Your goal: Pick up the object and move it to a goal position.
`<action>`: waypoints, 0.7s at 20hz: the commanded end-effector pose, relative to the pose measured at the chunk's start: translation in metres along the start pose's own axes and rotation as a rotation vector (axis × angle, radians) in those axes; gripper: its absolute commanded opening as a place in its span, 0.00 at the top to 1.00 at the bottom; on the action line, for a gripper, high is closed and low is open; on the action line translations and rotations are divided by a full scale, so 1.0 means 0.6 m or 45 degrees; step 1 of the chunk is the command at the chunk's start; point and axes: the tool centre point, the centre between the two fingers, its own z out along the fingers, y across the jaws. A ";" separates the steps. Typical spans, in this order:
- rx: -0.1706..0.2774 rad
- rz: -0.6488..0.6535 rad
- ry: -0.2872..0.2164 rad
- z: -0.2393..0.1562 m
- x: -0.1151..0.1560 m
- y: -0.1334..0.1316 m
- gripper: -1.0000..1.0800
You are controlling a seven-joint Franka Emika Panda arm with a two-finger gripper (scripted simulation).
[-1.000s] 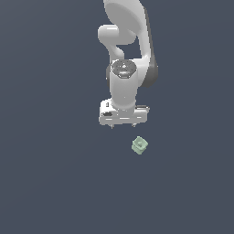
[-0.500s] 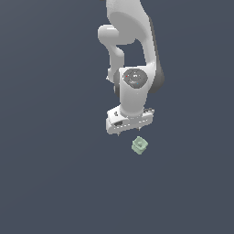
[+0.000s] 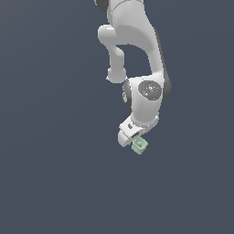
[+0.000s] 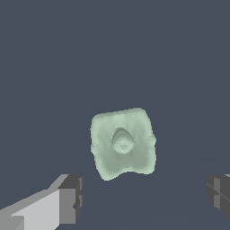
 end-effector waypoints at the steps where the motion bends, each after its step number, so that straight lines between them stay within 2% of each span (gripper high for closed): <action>1: -0.003 -0.077 0.001 0.008 0.012 -0.007 0.04; 7: -0.005 -0.182 0.003 0.020 0.027 -0.018 0.04; 14: -0.005 -0.195 0.003 0.025 0.029 -0.020 0.04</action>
